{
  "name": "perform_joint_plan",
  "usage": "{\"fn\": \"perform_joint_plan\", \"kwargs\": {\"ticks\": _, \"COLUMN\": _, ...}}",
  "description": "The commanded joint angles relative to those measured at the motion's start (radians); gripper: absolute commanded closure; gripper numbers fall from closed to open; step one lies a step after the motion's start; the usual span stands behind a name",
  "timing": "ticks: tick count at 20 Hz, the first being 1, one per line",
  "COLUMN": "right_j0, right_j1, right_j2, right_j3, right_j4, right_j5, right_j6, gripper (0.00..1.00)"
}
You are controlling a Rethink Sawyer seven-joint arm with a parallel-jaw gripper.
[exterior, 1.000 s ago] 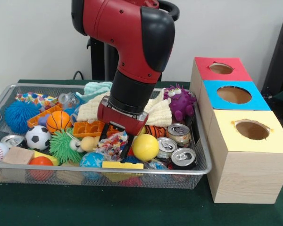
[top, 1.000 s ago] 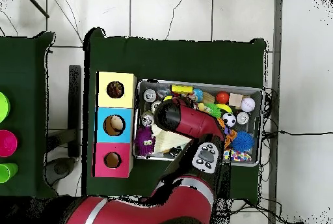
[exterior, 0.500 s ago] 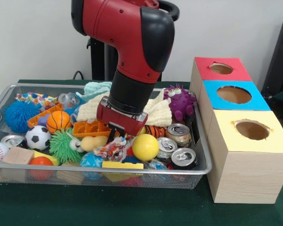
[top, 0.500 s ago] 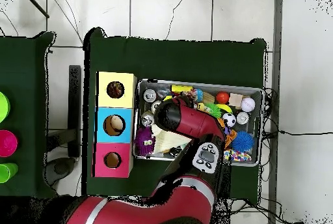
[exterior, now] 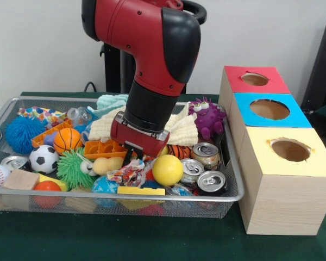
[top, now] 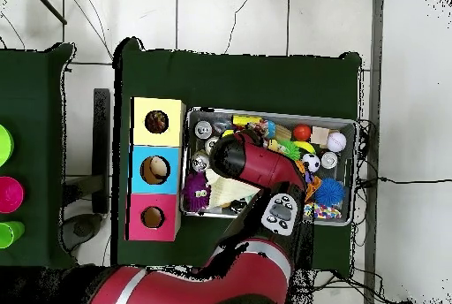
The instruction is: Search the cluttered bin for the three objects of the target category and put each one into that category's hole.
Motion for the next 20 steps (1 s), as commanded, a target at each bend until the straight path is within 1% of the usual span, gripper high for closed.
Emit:
{"fn": "perform_joint_plan", "kwargs": {"ticks": 1, "right_j0": -0.013, "right_j1": -0.004, "right_j2": 0.077, "right_j3": 0.029, "right_j4": 0.030, "right_j5": -0.042, "right_j6": 0.220, "gripper": 1.00}}
{"fn": "perform_joint_plan", "kwargs": {"ticks": 2, "right_j0": -0.016, "right_j1": -0.022, "right_j2": 0.084, "right_j3": 0.039, "right_j4": 0.028, "right_j5": -0.040, "right_j6": 0.219, "gripper": 1.00}}
{"fn": "perform_joint_plan", "kwargs": {"ticks": 4, "right_j0": -0.004, "right_j1": -0.090, "right_j2": 0.076, "right_j3": 0.063, "right_j4": 0.026, "right_j5": -0.001, "right_j6": 0.213, "gripper": 1.00}}
{"fn": "perform_joint_plan", "kwargs": {"ticks": 7, "right_j0": 0.038, "right_j1": -0.176, "right_j2": 0.033, "right_j3": 0.079, "right_j4": 0.026, "right_j5": 0.105, "right_j6": 0.202, "gripper": 1.00}}
{"fn": "perform_joint_plan", "kwargs": {"ticks": 9, "right_j0": 0.059, "right_j1": -0.207, "right_j2": 0.012, "right_j3": 0.079, "right_j4": 0.028, "right_j5": 0.159, "right_j6": 0.201, "gripper": 1.00}}
{"fn": "perform_joint_plan", "kwargs": {"ticks": 10, "right_j0": 0.066, "right_j1": -0.215, "right_j2": 0.006, "right_j3": 0.078, "right_j4": 0.029, "right_j5": 0.177, "right_j6": 0.202, "gripper": 1.00}}
{"fn": "perform_joint_plan", "kwargs": {"ticks": 14, "right_j0": 0.086, "right_j1": -0.230, "right_j2": -0.005, "right_j3": 0.084, "right_j4": 0.031, "right_j5": 0.199, "right_j6": 0.212, "gripper": 1.00}}
{"fn": "perform_joint_plan", "kwargs": {"ticks": 20, "right_j0": 0.092, "right_j1": -0.238, "right_j2": -0.013, "right_j3": 0.066, "right_j4": 0.031, "right_j5": 0.231, "right_j6": 0.211, "gripper": 1.00}}
